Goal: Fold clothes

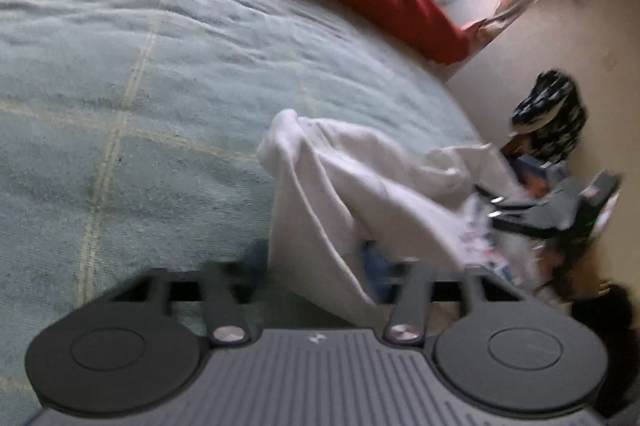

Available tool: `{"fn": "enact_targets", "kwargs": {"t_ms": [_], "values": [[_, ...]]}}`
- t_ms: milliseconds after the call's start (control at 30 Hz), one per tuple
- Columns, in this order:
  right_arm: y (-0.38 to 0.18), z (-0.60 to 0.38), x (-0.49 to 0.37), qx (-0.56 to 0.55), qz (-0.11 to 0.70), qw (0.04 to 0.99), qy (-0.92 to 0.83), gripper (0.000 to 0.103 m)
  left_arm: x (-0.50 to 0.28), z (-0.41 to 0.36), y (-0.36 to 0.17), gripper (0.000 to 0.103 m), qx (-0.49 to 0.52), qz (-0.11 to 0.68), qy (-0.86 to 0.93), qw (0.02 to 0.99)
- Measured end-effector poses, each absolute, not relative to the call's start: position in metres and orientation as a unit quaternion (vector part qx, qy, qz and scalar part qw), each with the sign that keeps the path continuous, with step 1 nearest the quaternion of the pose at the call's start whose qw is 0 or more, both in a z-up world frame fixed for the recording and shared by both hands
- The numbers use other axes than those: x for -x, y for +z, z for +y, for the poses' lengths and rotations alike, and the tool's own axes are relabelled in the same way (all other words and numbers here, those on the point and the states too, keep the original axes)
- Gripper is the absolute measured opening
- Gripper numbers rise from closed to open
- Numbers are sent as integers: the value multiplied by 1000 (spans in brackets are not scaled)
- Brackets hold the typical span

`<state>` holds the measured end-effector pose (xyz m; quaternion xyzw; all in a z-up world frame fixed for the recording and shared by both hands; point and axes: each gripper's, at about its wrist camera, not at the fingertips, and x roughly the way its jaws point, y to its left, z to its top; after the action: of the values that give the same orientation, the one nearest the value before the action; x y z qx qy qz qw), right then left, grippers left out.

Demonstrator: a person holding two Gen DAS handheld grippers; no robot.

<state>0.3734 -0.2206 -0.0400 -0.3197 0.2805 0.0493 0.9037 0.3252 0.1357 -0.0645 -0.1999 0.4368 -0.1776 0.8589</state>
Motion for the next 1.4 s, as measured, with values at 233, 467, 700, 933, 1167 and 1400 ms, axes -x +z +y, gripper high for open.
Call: {"fn": "enact_targets", "kwargs": {"t_ms": [233,467,700,933,1167,1400], "values": [[-44,-215,-373,338,280,898,40,103,-329,134,-39,5,126,383,-95,910],[-42,-214,-383,318,285,904,35,103,-359,164,-5,4,95,349,-37,931],[-40,-211,-394,317,282,905,37,103,-414,188,19,5,67,346,18,936],[-48,-208,-416,313,292,903,37,103,-486,197,19,5,54,368,44,927],[-56,-213,-428,291,310,904,45,103,-514,184,-24,6,55,434,0,899],[-41,-217,-414,249,325,909,80,103,-484,190,-30,25,65,454,-13,888]]}}
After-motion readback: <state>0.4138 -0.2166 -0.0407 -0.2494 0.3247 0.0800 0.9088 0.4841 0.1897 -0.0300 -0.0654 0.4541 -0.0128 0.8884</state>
